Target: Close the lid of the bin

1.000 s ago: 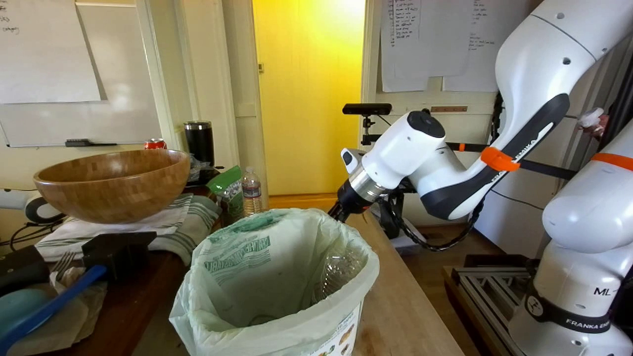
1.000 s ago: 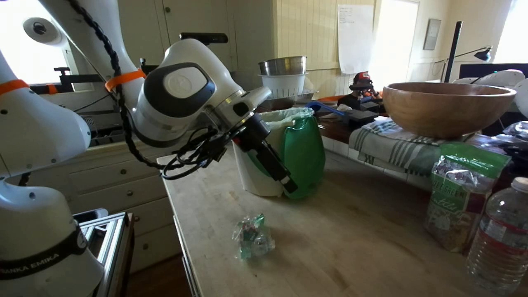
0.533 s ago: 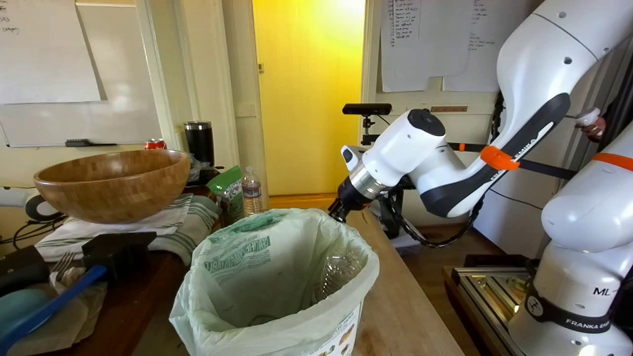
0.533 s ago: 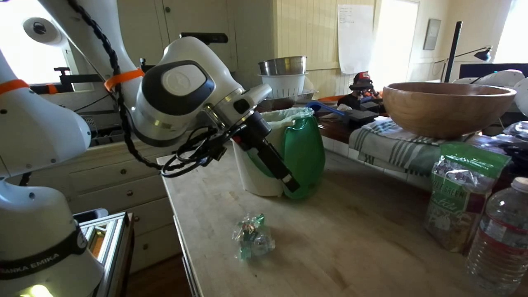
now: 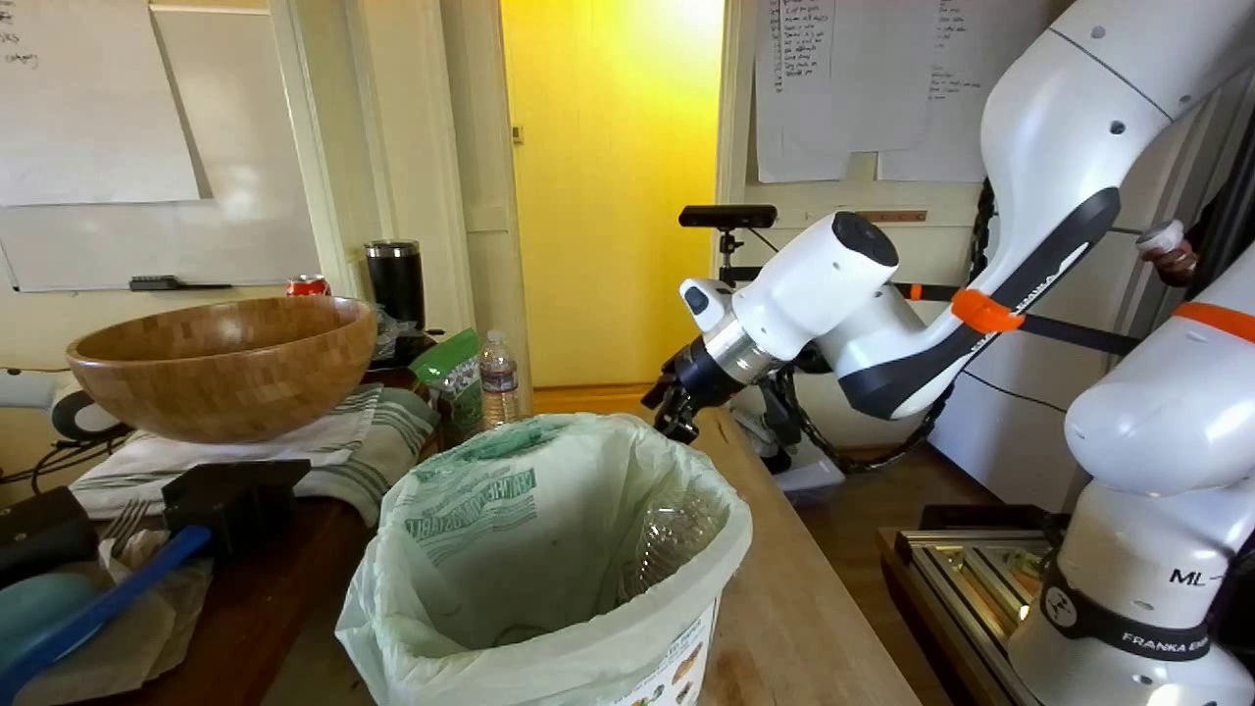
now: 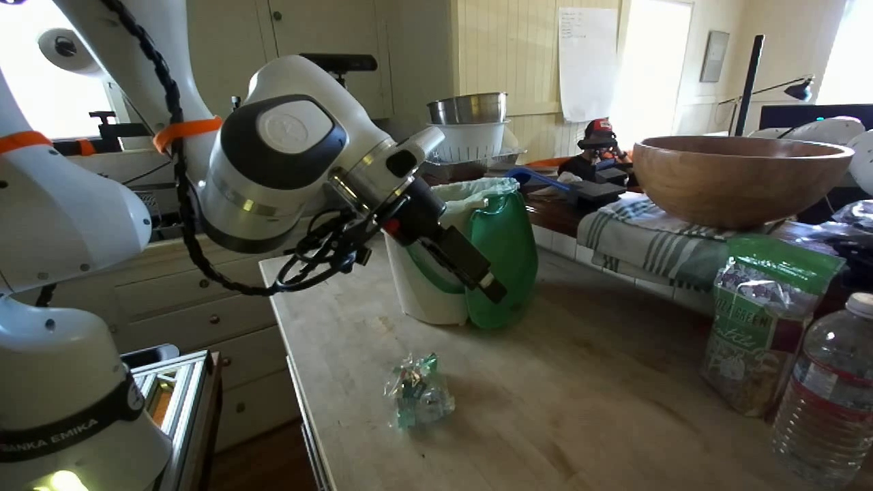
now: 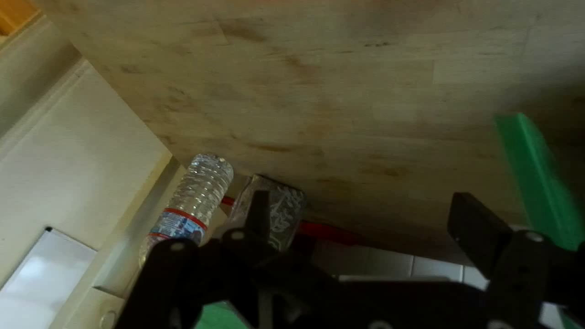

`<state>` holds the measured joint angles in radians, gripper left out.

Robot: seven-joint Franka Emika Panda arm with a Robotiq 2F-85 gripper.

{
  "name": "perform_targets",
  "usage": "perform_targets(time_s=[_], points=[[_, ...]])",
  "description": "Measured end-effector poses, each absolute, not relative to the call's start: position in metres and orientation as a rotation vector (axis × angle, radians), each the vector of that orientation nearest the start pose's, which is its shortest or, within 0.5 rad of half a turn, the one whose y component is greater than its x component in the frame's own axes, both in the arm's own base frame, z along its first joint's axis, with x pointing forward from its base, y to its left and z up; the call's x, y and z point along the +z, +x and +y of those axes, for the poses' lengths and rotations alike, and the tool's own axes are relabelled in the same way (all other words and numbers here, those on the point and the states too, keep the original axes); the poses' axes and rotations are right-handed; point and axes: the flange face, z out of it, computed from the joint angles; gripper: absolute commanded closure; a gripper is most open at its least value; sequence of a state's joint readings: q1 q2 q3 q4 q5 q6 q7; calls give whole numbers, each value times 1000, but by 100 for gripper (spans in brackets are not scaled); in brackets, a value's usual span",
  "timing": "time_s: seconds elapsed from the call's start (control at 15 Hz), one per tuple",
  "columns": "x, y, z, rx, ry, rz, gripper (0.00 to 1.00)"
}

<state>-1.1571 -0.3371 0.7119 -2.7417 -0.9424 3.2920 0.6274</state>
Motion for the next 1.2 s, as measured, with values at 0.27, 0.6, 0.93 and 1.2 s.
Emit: perform_targets(time_s=[0.27, 0.6, 0.93, 1.2], points=[[351, 394, -106, -1175, -3255, -106, 0], [331, 387, -107, -1104, -3210, -297, 0], [312, 386, -103, -1032, -3171, -469, 0], [308, 393, -103, -1039, -3136, -581, 0]])
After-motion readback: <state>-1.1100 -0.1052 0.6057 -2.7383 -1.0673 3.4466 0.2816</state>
